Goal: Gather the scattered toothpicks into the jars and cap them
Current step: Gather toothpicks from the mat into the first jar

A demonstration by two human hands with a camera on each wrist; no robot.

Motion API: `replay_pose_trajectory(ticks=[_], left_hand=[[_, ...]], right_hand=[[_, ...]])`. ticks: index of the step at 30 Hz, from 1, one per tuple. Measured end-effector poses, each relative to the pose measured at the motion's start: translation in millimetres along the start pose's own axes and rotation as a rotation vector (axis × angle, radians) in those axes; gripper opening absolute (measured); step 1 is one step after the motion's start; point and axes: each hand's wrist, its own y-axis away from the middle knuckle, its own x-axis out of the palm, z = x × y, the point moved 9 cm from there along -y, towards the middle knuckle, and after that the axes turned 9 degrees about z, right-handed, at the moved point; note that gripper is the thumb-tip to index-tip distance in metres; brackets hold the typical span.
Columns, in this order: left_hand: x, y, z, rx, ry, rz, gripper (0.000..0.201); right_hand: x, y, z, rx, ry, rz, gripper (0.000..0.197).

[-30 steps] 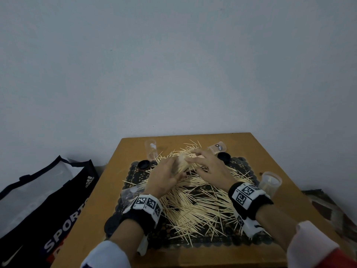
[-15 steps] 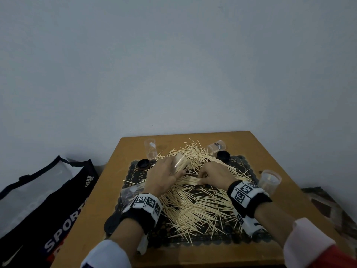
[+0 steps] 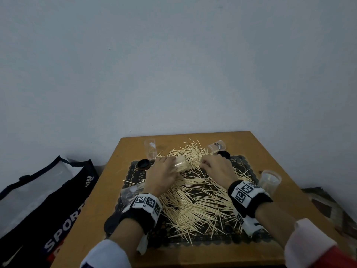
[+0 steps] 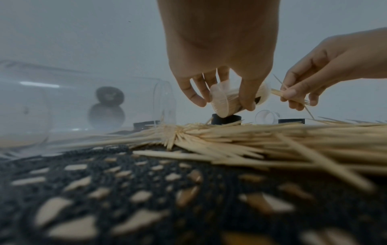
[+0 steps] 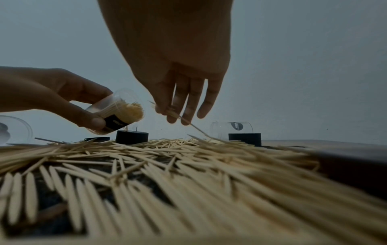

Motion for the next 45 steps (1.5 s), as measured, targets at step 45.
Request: replay_pose_trajectory(ticks=[45], left_hand=[[3, -2, -7, 0.062, 0.108, 0.012, 0.062]], right_hand=[[-15, 6, 19, -0.193, -0.332, -0.105, 0.044]])
